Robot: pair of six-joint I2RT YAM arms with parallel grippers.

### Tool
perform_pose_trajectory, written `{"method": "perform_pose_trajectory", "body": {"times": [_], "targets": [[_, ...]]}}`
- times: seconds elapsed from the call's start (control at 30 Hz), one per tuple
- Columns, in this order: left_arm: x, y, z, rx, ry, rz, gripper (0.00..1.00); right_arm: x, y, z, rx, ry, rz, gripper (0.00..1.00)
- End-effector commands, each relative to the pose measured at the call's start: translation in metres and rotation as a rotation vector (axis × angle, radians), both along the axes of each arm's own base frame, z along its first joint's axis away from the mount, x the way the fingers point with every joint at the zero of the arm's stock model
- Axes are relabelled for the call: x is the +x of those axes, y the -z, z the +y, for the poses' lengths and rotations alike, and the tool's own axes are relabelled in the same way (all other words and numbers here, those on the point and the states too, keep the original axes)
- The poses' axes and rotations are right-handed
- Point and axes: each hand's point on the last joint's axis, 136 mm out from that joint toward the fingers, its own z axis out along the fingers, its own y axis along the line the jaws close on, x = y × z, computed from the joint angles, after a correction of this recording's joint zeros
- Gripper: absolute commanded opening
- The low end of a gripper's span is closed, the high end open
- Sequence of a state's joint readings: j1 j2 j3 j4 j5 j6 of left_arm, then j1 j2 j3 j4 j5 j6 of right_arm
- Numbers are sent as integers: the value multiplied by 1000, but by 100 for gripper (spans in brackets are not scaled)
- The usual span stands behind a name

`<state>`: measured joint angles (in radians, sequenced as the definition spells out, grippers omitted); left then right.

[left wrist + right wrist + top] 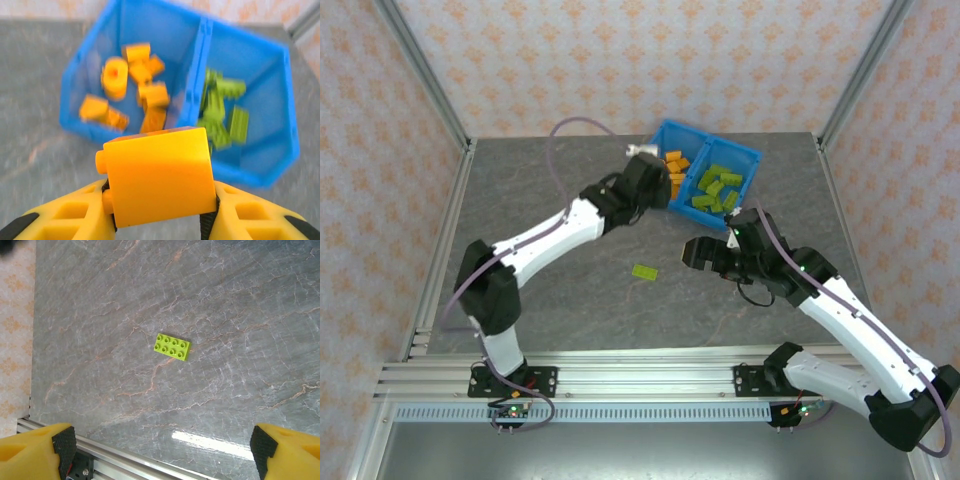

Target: Sort the legos into containers by color

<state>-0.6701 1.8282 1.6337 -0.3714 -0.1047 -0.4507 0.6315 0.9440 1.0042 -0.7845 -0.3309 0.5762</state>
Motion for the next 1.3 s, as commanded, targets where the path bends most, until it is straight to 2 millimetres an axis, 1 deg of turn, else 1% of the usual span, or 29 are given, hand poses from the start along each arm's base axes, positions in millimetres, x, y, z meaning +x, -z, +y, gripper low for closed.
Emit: {"method": "perform_pose_trajectory", "body": {"times": [0.0,0.07,0.13,0.17,0.2,0.23,0.3,0.37,0.5,0.63,0.7,0.8,0.83,0.87,0.9,0.93,0.97,1.0,1.03,1.07,1.1,1.2,1.23,1.27], "targets": [[46,20,-4,19,18,27,37,1,-10,-3,31,25,-27,91],[79,25,-12,-19,15,35,37,-1,-10,-6,33,41,-31,91],[102,34,-21,-20,15,48,37,-2,-10,-9,40,55,-36,91],[110,45,-24,-4,19,63,38,-3,-11,-10,43,58,-39,91],[117,47,-28,3,20,62,39,-5,-11,-11,44,60,-40,91],[124,55,-31,10,18,72,40,-5,-12,-12,46,64,-42,91],[132,61,-34,-1,5,86,45,-7,-13,-14,49,67,-44,91],[136,63,-37,-25,-7,90,51,-7,-13,-14,48,68,-44,91],[135,51,-41,-71,-5,76,60,-7,-13,-13,52,62,-45,91],[125,31,-37,-78,6,71,66,-5,-13,-11,54,61,-46,91],[116,12,-34,-96,18,61,68,-3,-12,-10,57,60,-48,91],[92,-25,-27,-146,42,27,69,0,-8,-7,45,51,-44,91],[81,-41,-22,-166,52,0,70,1,-6,-6,32,42,-42,91],[68,-62,-16,-193,64,-39,70,3,-3,-4,14,28,-41,91],[54,-73,-10,-205,82,-65,71,5,-1,-4,-3,15,-43,90],[34,-95,-2,-219,117,-110,73,7,1,-3,-27,-2,-49,90],[13,-110,6,-218,158,-142,75,11,1,0,-40,-19,-63,90],[-6,-119,12,-207,198,-164,77,13,3,2,-55,-43,-80,90],[-30,-130,19,-185,250,-193,80,17,3,6,-69,-66,-104,90],[-54,-132,27,-144,303,-211,83,20,4,10,-81,-94,-129,90],[-74,-137,34,-107,347,-237,86,23,4,14,-88,-124,-149,91],[-141,-125,57,55,531,-273,96,33,13,31,-132,-225,-162,91],[-166,-116,64,119,621,-276,100,36,18,37,-151,-266,-149,91],[-191,-106,70,174,716,-283,100,38,27,44,-178,-315,-125,92]]}}
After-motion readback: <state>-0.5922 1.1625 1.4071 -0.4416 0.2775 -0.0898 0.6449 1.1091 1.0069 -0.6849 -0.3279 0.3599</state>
